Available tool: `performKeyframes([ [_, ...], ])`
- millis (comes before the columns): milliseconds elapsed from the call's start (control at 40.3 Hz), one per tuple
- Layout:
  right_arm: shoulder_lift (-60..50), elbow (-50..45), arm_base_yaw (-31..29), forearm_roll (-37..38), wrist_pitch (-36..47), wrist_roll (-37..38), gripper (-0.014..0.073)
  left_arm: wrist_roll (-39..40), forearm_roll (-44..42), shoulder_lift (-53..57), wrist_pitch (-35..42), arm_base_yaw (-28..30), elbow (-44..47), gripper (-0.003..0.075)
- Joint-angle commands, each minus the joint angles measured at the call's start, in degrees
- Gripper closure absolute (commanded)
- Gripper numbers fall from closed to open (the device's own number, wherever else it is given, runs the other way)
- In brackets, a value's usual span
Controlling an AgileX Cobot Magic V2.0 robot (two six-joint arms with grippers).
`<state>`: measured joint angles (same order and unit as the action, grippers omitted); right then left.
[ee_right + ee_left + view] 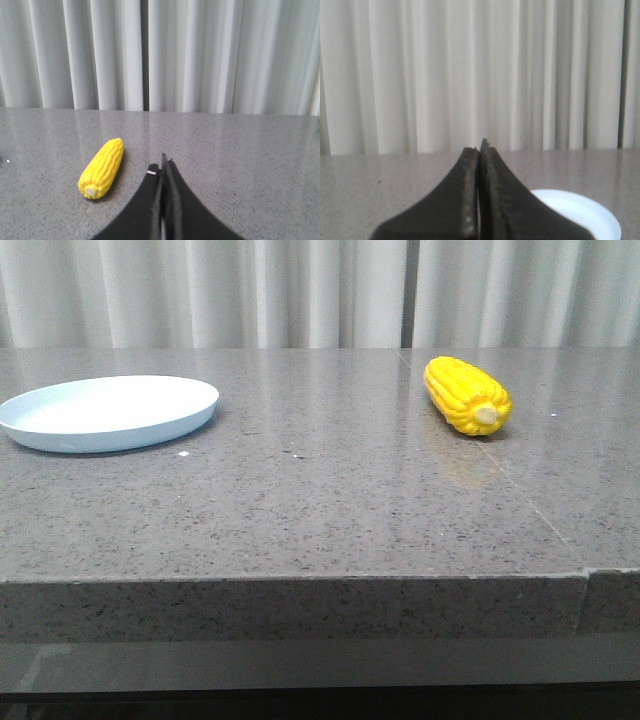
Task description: Place corn on plate with both arms
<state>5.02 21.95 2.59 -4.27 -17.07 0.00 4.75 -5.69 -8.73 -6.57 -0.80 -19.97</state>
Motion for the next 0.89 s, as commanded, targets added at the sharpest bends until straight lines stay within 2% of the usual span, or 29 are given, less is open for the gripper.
performKeyframes([
  [0,7.0,5.8,-0.3,-2.1,1.1,-0.6,0.0659,0.0,-2.6,-6.9,-0.5,0.1,-5.5,0.074],
  [174,16.5,10.3,-0.3,-2.4,-0.4,-0.6,0.0659,0.0,-4.1,-13.1,-0.7,0.1,-8.8,0.0741],
  [571,17.0,10.5,-0.3,-2.4,0.3,-0.6,0.0652,0.0,-4.1,-13.3,-1.1,0.1,-8.5,0.0723],
  [621,17.0,10.5,-0.3,-2.4,0.3,-0.6,0.0619,0.0,-4.1,-13.3,-1.1,0.1,-8.5,0.0682],
  [695,17.0,10.5,-0.3,-2.4,0.3,-0.6,0.0513,0.0,-4.0,-13.3,-1.1,0.1,-8.5,0.0548],
  [869,17.0,10.5,-0.3,-2.4,0.3,-0.6,0.0109,0.0,-2.7,-13.3,-1.1,0.1,-8.5,0.0132],
])
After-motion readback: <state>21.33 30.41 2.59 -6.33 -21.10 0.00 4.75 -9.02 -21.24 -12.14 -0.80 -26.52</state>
